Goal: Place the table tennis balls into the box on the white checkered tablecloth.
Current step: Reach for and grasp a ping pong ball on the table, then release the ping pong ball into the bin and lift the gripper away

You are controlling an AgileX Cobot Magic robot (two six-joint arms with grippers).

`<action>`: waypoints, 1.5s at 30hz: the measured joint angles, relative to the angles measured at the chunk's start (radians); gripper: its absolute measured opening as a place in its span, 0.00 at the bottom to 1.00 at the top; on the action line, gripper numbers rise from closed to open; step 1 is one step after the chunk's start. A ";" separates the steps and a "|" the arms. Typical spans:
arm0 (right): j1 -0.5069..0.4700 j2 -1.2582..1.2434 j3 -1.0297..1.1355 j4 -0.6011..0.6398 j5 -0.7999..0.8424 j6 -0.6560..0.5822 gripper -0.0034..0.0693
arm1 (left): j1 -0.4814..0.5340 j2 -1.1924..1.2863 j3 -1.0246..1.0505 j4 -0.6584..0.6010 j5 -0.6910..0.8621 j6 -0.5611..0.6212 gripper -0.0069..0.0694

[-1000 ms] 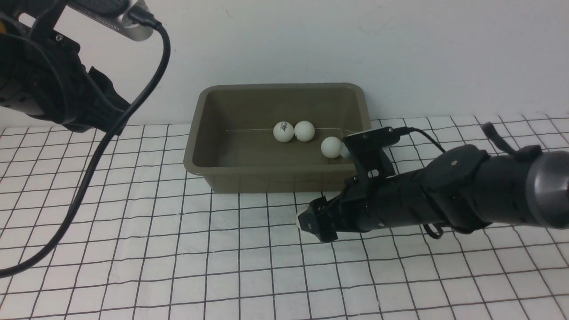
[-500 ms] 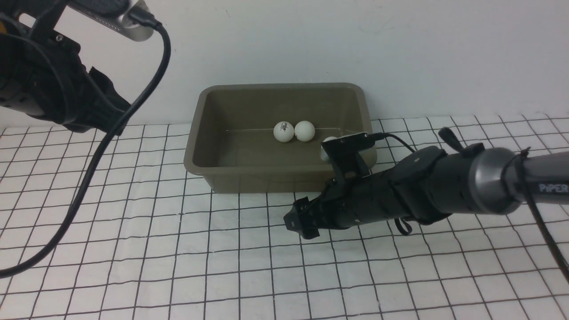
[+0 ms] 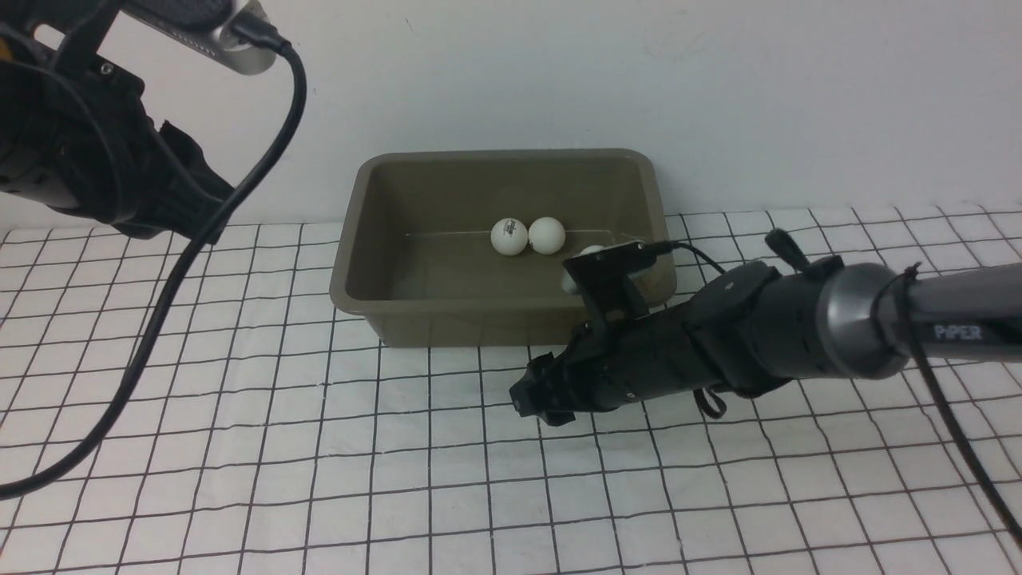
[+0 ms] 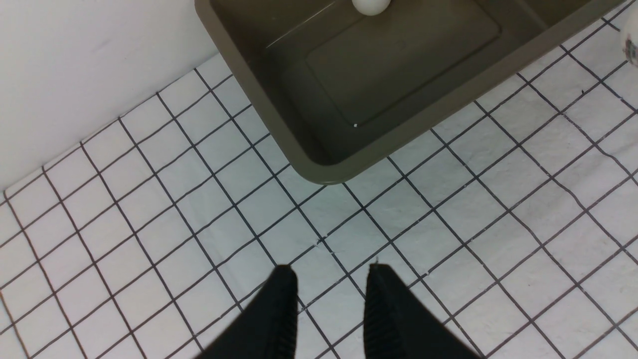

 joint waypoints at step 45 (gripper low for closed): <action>-0.243 -0.280 -0.278 0.000 0.002 -0.115 0.74 | 0.000 0.000 0.000 -0.095 -0.041 0.000 0.32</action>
